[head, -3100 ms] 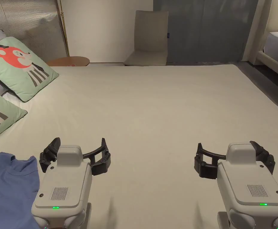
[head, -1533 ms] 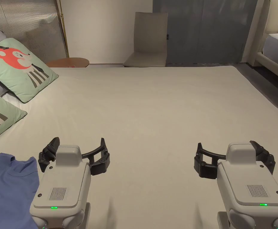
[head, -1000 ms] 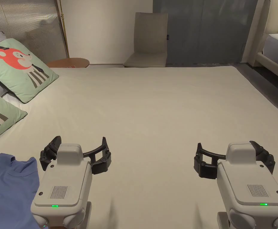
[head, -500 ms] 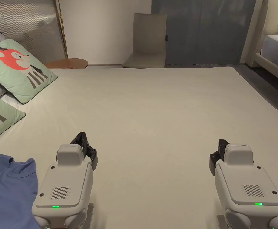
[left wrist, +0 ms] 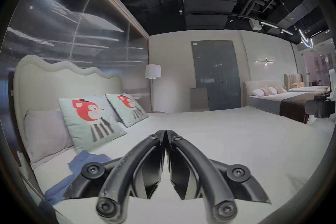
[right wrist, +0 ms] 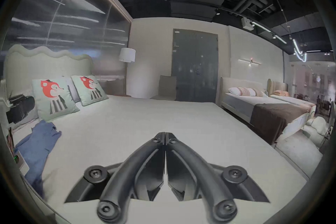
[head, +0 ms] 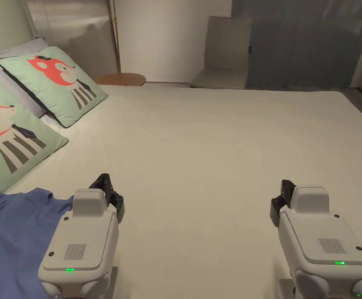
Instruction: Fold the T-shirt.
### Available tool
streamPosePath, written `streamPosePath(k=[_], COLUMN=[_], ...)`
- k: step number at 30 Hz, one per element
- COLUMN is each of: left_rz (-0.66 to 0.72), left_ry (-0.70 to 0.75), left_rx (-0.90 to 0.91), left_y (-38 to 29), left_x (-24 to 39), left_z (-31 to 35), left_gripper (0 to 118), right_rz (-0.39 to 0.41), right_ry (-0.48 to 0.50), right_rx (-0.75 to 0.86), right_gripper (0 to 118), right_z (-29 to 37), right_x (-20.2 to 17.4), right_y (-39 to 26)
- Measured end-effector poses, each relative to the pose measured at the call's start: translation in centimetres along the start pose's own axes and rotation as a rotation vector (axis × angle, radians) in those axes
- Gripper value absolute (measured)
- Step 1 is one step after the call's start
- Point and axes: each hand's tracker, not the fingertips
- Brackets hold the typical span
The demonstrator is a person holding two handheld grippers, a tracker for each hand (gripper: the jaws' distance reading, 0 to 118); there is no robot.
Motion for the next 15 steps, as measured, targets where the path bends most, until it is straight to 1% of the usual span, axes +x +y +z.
streamPosePath(k=[6,9,12,15], left_rz=[-0.023,-0.031,-0.042,-0.054], left_ry=[0.179,0.268,0.35,0.423], left_rx=[-0.018,-0.03,-0.045,-0.049], left_y=[0.0,0.0,0.0,-0.2], left_x=[-7.5,-11.0,-14.4,-17.0], left_z=[2.5,4.1,5.9,7.8], left_gripper=[0,0,0,0], right_rz=[0.006,0.011,-0.002,0.013], right_ry=[0.191,0.271,0.354,0.414], right_rx=[0.019,0.022,0.017,0.015], right_gripper=[1,1,1,1], right_z=[-2.6,-3.4,-3.7,-3.5], right_x=[-7.3,-10.9,-14.2,-16.8], right_y=[0.5,0.6,0.5,0.6])
